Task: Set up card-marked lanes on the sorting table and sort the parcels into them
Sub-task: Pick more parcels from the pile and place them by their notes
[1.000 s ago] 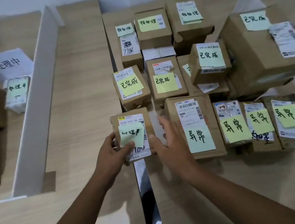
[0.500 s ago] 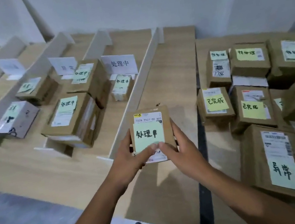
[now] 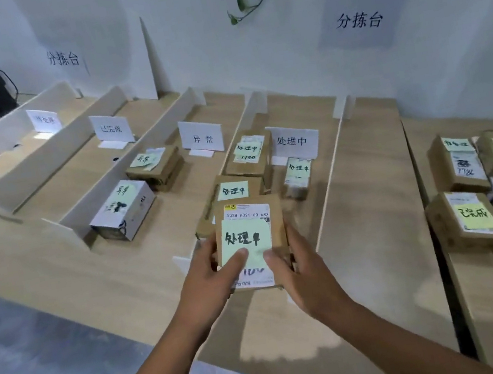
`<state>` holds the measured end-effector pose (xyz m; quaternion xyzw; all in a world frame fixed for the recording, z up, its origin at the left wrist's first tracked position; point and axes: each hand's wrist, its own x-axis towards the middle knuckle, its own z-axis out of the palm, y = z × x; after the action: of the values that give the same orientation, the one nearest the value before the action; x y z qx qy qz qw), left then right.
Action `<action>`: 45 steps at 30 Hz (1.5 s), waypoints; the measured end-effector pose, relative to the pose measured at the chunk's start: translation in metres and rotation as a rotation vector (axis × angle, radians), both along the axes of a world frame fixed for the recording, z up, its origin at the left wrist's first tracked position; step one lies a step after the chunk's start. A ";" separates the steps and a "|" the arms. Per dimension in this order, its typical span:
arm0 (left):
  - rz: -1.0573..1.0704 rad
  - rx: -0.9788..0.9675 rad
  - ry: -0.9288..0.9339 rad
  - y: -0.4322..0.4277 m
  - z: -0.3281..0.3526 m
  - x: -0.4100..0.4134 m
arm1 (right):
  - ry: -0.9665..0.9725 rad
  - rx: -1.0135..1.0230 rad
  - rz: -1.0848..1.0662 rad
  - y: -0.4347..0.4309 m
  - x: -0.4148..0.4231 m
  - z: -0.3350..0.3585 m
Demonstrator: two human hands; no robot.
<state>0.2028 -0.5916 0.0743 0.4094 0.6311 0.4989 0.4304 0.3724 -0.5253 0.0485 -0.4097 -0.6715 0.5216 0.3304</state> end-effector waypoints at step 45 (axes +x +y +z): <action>-0.728 0.372 0.255 0.199 0.003 0.030 | -0.685 -0.008 -0.773 0.031 0.039 0.014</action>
<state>0.2331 -0.3929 0.0773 0.7344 0.3928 0.3653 0.4158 0.4119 -0.4941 0.0622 -0.7765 -0.5388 0.1997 0.2584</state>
